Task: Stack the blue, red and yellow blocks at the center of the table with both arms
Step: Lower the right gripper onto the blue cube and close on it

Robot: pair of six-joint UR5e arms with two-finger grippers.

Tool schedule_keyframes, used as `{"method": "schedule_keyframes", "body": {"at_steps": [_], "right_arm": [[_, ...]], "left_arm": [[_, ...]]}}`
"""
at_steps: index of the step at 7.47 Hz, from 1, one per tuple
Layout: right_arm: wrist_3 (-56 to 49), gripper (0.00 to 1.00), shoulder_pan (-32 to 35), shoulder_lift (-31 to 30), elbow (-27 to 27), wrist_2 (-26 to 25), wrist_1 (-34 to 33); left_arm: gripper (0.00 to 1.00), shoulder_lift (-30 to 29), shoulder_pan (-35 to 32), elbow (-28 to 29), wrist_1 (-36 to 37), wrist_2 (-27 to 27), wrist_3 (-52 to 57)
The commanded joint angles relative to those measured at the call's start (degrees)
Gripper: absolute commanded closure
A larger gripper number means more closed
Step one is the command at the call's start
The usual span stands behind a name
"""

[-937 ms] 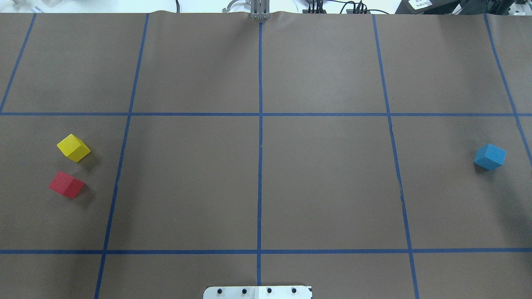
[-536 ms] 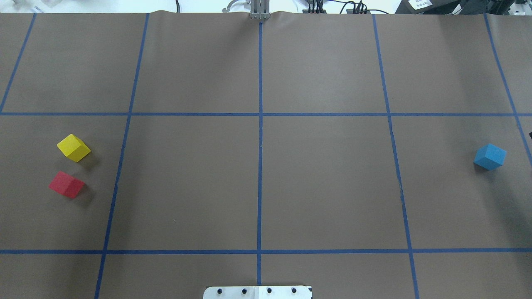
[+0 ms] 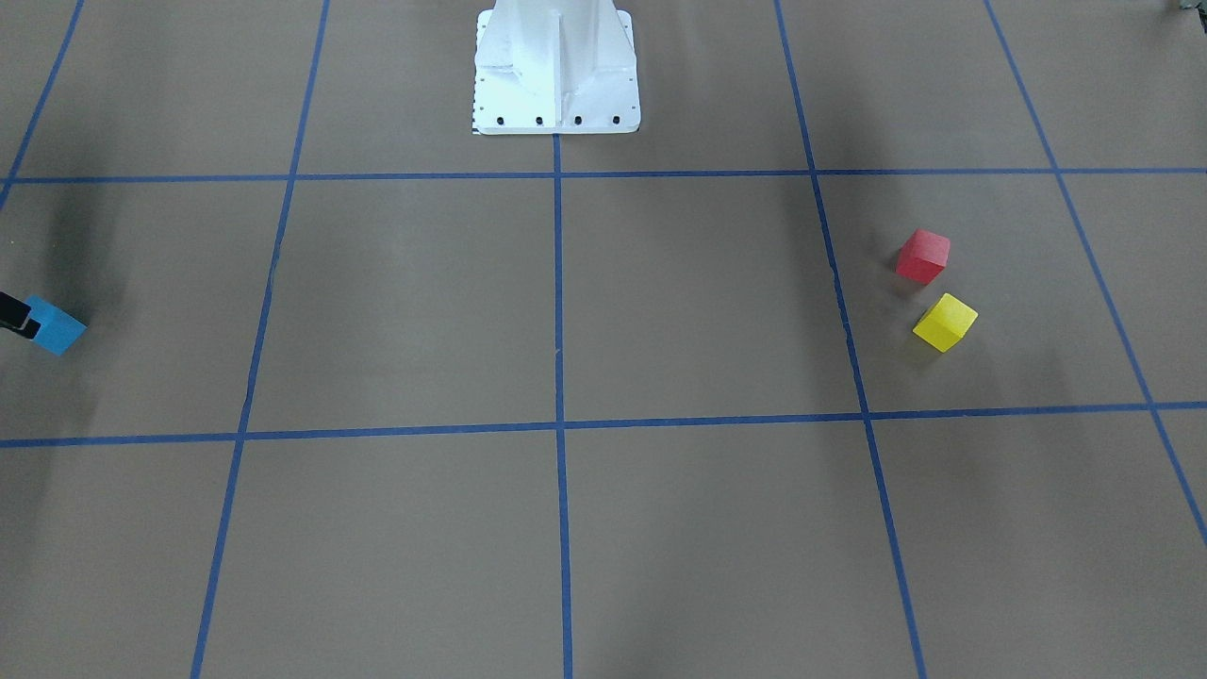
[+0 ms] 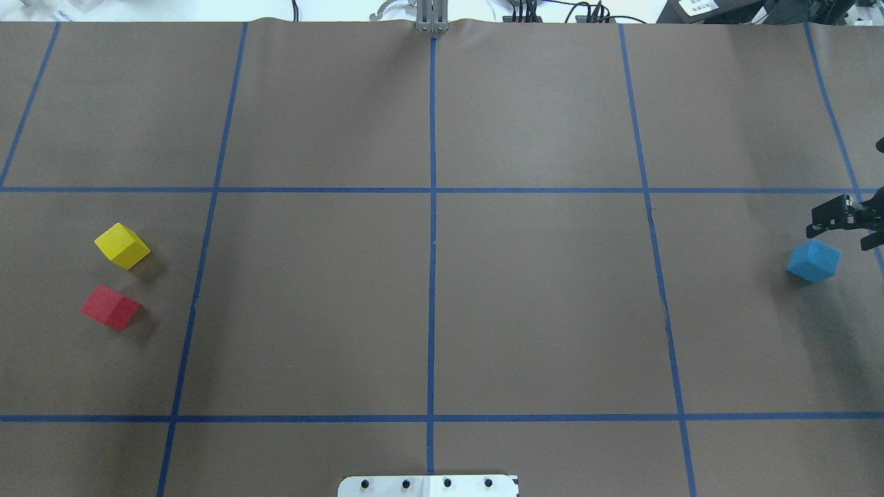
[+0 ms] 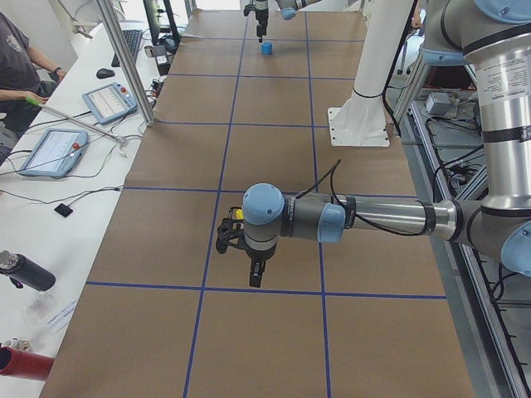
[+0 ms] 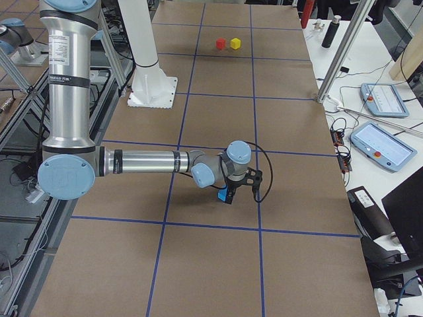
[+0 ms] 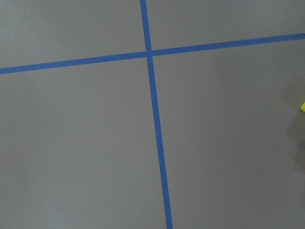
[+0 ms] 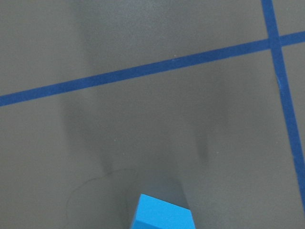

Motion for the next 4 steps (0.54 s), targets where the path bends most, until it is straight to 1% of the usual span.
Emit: {"method": "schedule_keyframes", "body": {"at_steps": [1, 3, 4], "right_arm": [[5.82, 0.04, -2.36, 0.13, -0.37, -1.29, 1.24], [6.69, 0.04, -4.55, 0.13, -0.99, -2.6, 1.16], [6.7, 0.07, -4.91, 0.13, -1.08, -2.69, 1.07]], "left_arm": [[0.0, 0.0, 0.01, 0.04, 0.0, 0.0, 0.09], [0.0, 0.0, -0.07, -0.05, -0.09, 0.0, 0.09], [0.0, 0.0, -0.07, -0.05, -0.09, 0.0, 0.09]]}}
